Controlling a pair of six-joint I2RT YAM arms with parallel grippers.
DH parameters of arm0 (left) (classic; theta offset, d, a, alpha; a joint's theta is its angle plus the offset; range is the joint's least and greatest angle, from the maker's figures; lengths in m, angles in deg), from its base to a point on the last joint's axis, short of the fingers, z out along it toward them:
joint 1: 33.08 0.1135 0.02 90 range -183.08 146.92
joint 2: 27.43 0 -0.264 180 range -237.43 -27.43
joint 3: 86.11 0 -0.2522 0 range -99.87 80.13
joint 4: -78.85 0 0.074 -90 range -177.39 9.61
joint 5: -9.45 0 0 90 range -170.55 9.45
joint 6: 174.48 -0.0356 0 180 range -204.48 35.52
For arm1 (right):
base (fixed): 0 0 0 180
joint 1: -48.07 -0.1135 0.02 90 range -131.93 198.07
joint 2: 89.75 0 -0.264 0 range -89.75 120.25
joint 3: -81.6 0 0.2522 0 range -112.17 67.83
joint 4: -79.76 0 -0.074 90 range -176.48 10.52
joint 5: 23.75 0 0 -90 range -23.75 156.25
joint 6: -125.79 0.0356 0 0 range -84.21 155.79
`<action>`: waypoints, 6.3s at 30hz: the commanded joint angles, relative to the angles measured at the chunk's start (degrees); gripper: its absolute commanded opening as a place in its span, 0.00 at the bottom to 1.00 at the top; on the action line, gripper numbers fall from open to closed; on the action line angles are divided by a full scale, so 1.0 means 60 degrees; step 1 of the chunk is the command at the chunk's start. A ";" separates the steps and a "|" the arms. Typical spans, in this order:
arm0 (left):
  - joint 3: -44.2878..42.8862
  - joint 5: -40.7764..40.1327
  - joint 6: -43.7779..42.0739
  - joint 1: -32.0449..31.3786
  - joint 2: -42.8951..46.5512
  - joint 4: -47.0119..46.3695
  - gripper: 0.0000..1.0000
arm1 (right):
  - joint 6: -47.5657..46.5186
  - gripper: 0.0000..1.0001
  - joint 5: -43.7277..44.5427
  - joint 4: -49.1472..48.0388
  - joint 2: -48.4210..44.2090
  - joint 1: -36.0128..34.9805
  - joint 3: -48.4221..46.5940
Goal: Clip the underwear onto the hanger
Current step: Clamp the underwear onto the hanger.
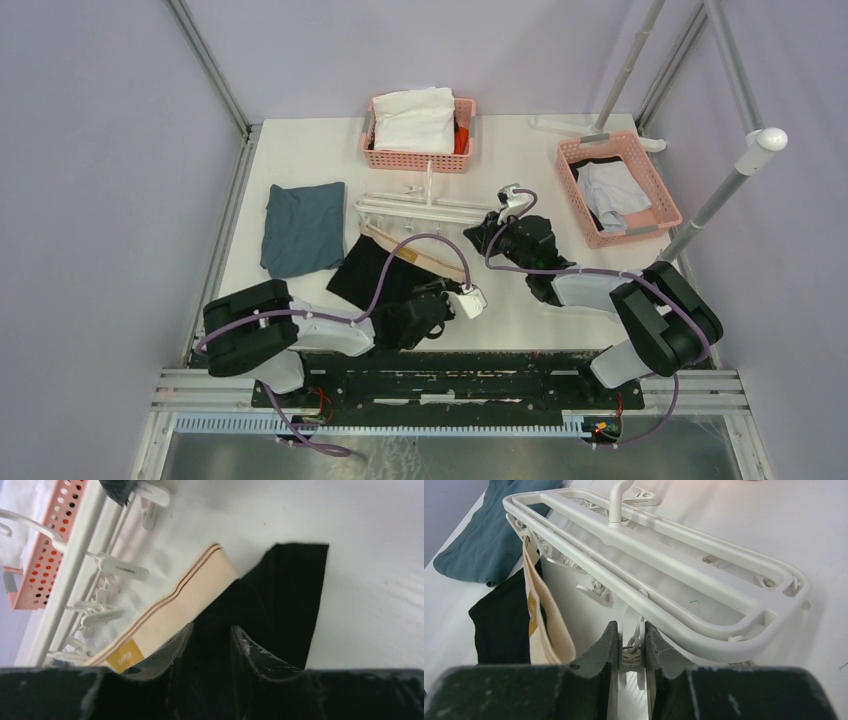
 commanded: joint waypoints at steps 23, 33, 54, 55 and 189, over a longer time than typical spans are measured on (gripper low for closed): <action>-0.2646 0.7823 -0.1914 0.3776 0.1377 0.4760 0.72 | -0.0083 0.00 -0.0567 -0.0868 0.0139 -0.0044 -0.0481; -0.2875 0.7564 -0.2027 0.4393 -0.0029 0.3135 0.80 | -0.0495 0.00 -0.0274 -0.0234 0.0368 0.0069 -0.1000; -0.5018 0.8811 -0.2286 0.5386 -0.2523 0.4104 0.81 | -0.0649 0.00 -0.0970 0.0135 0.1482 0.0492 -0.2110; -0.5057 0.8819 -0.2238 0.5432 -0.2573 0.4094 0.81 | -0.0685 0.00 -0.0977 0.0170 0.1539 0.0515 -0.2150; -0.5584 1.0601 -0.4150 0.5587 -0.1702 0.9976 0.14 | -0.0989 0.00 -0.1843 0.0897 0.0606 0.0647 -0.1881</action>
